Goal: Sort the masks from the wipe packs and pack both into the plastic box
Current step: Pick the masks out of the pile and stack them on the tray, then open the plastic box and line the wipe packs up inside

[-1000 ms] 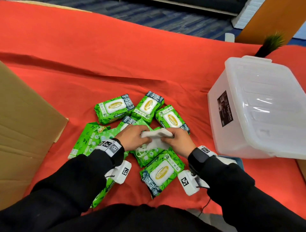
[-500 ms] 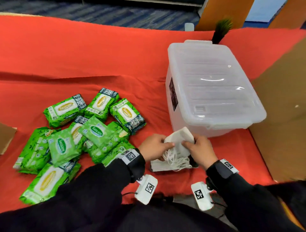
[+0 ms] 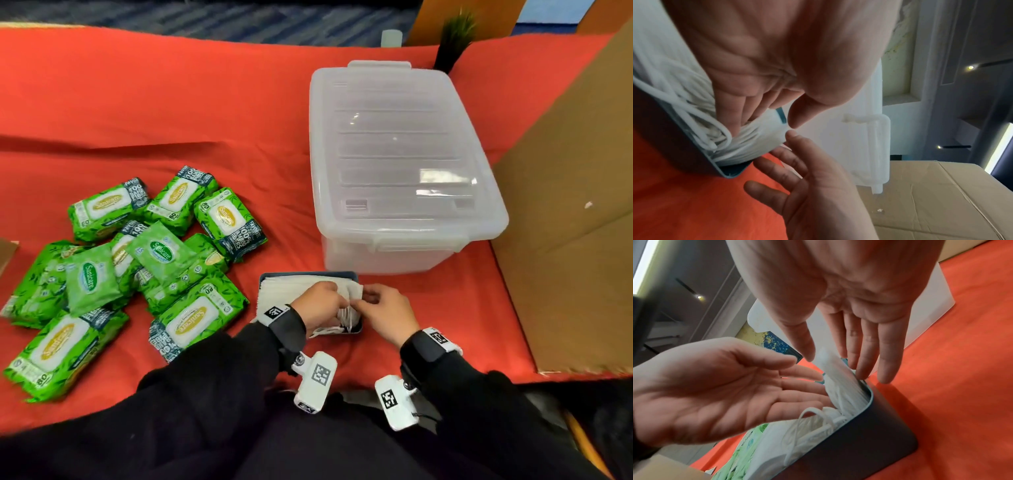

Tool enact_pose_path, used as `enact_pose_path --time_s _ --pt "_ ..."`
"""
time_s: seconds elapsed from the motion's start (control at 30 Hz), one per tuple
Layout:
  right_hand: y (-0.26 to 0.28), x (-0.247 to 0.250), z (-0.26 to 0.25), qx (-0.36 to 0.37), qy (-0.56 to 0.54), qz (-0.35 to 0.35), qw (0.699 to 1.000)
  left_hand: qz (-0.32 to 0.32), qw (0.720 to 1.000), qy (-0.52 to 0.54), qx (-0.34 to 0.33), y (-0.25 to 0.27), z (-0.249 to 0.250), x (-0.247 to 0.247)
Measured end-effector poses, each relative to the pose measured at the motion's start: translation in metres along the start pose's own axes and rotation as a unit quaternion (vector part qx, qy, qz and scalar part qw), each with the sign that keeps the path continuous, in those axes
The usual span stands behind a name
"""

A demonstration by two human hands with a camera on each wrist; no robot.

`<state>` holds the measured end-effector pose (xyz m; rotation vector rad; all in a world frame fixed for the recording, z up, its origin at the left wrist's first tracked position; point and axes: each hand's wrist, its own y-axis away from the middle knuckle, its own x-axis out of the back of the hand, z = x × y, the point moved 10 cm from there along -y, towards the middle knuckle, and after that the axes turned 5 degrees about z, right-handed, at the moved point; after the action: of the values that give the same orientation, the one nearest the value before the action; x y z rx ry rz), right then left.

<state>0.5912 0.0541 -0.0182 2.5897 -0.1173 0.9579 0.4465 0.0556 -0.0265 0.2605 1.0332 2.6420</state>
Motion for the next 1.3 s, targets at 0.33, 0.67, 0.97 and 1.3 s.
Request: enact_pose_path --time_s 0.33,0.67,0.97,1.3 --pt "-0.009 -0.002 0.027 -0.078 -0.138 -0.037 0.987 0.108 0.989 -0.073 -0.069 0.003 0.023 0.042" --pt "0.014 -0.04 0.035 -0.255 -0.387 -0.141 0.875 0.236 0.964 -0.109 0.063 -0.008 -0.06 0.14" --pt "0.01 0.029 0.084 -0.263 -0.326 -0.071 0.905 0.125 0.987 0.041 0.086 -0.013 -0.053 0.051" --pt "0.003 0.122 0.033 -0.205 -0.659 0.045 0.723 0.13 0.963 0.21 -0.108 -0.024 0.133 0.119"
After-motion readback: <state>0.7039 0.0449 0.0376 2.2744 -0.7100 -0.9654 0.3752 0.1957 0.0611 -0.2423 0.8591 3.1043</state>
